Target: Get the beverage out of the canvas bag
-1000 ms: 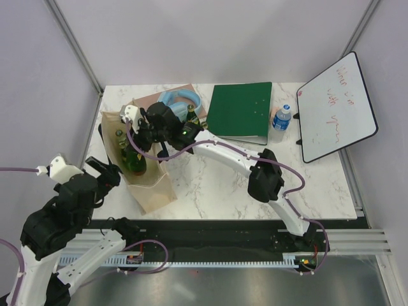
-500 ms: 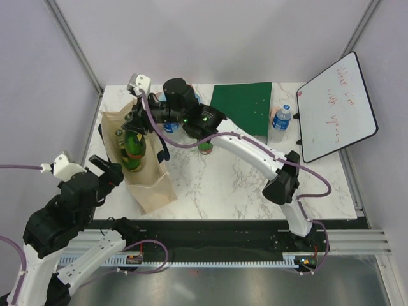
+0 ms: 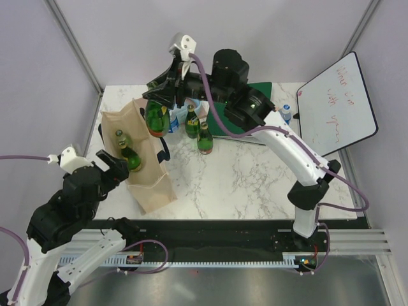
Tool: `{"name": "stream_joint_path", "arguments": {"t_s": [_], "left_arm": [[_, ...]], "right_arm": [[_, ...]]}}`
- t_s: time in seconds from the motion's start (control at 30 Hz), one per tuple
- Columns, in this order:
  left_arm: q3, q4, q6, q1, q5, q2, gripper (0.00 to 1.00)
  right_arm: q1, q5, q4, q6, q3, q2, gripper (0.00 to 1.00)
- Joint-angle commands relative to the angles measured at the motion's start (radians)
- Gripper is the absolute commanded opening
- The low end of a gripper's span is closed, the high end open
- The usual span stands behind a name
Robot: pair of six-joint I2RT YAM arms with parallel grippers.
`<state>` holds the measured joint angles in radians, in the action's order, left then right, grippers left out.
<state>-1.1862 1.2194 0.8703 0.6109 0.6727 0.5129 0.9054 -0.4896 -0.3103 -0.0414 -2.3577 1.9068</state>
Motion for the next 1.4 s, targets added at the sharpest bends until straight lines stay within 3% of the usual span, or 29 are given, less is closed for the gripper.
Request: {"name": "stream_joint_path", "arguments": {"t_s": [0.0, 0.33, 0.63, 0.83, 1.03, 1.2, 1.37], "left_arm": [[-0.013, -0.073, -0.080, 0.000, -0.027, 0.045, 0.99], [-0.076, -0.156, -0.194, 0.000, -0.056, 0.122, 0.99], [-0.102, -0.207, -0.251, 0.000, -0.082, 0.147, 0.99], [-0.108, -0.228, -0.271, 0.000, -0.097, 0.153, 0.99], [-0.098, -0.235, -0.272, 0.000, -0.122, 0.153, 0.99], [-0.073, -0.235, -0.254, -0.002, -0.139, 0.139, 0.99], [-0.056, -0.233, -0.241, 0.000, -0.156, 0.127, 0.99]], "right_arm": [[-0.060, -0.009, 0.100, 0.008, 0.043, -0.172, 0.00], [-0.295, -0.009, 0.040, 0.074, 0.412, -0.419, 0.00], [-0.451, 0.078, 0.048, 0.129, 0.907, -0.684, 0.00], [-0.517, 0.132, 0.209, 0.118, 1.236, -0.851, 0.00], [-0.531, 0.137, 0.468, 0.113, 1.474, -0.893, 0.00], [-0.531, 0.111, 0.618, 0.101, 1.572, -0.859, 0.00], [-0.533, 0.079, 0.723, 0.066, 1.569, -0.770, 0.00]]}}
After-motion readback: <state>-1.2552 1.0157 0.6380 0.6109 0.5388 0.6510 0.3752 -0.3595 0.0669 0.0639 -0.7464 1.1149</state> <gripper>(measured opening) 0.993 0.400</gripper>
